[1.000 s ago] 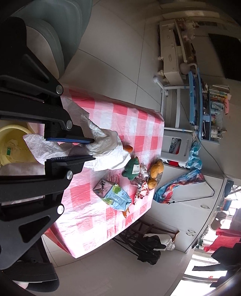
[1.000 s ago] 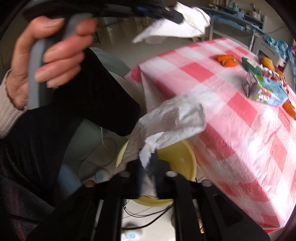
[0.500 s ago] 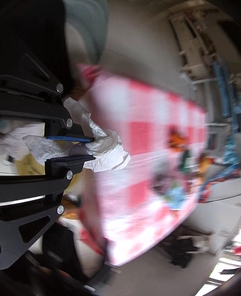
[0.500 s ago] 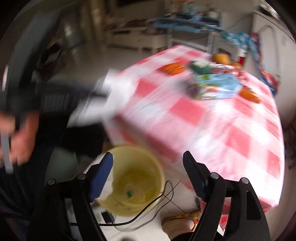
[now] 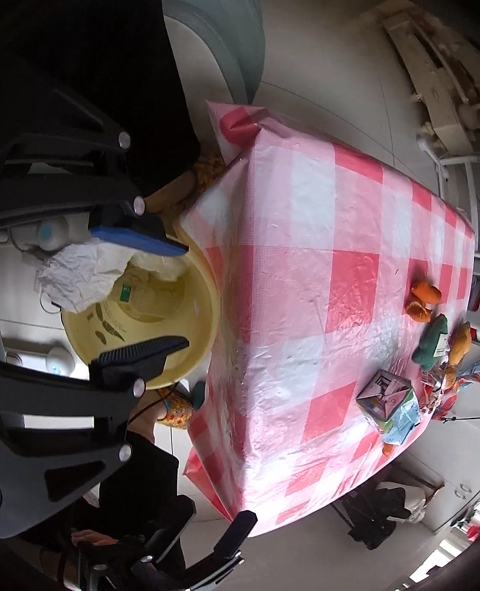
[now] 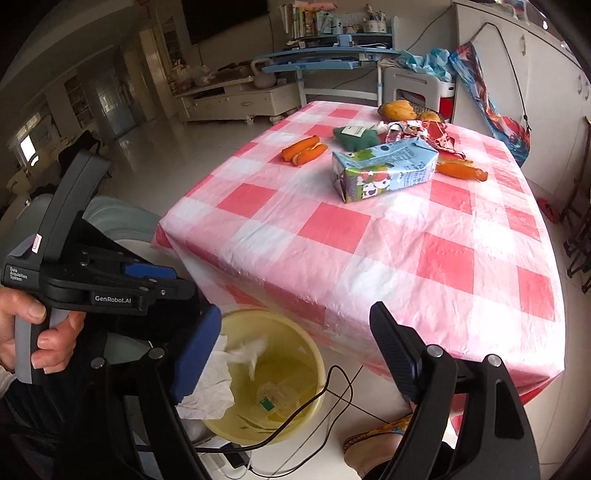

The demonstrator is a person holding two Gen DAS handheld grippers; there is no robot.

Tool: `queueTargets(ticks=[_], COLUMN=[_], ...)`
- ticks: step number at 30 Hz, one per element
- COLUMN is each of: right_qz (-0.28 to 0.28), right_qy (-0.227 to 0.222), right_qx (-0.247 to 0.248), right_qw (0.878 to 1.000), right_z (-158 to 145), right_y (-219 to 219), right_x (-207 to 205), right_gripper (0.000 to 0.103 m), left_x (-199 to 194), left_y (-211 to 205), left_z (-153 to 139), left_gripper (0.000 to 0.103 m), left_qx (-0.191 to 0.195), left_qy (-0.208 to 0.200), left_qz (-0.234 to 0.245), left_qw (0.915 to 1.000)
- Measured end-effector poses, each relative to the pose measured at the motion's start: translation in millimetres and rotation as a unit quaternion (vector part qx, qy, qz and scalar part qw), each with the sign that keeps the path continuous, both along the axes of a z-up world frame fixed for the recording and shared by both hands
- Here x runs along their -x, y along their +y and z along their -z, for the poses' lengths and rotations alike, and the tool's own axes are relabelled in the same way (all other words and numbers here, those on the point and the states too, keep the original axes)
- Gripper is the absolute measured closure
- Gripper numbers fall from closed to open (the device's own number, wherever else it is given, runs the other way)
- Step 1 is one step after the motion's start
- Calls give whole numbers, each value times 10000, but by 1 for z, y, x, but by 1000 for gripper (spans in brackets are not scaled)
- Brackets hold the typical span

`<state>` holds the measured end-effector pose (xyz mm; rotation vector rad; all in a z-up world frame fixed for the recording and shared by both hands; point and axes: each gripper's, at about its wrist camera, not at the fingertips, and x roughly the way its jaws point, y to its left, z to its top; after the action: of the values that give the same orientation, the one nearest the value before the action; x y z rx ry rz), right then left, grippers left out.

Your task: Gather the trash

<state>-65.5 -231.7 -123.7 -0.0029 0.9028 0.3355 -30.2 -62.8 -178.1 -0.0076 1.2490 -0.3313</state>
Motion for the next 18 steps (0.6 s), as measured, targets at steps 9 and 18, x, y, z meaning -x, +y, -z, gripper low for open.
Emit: queueTargets(ticks=[9, 18], right_qz=[-1113, -2233], right_qy=[1104, 2097], right_qx=[-79, 140], right_qw=[9876, 9518], right_z=[57, 154], right_y=[70, 185], right_x=[2, 17], right_gripper=[22, 22], left_x=[4, -2], left_y=[40, 75], left_z=[-67, -77], left_gripper=[50, 48], left_qx=[638, 1259], left_qy=[-1536, -1647], left_qz=[-1006, -1439], left_qw=[9809, 9676])
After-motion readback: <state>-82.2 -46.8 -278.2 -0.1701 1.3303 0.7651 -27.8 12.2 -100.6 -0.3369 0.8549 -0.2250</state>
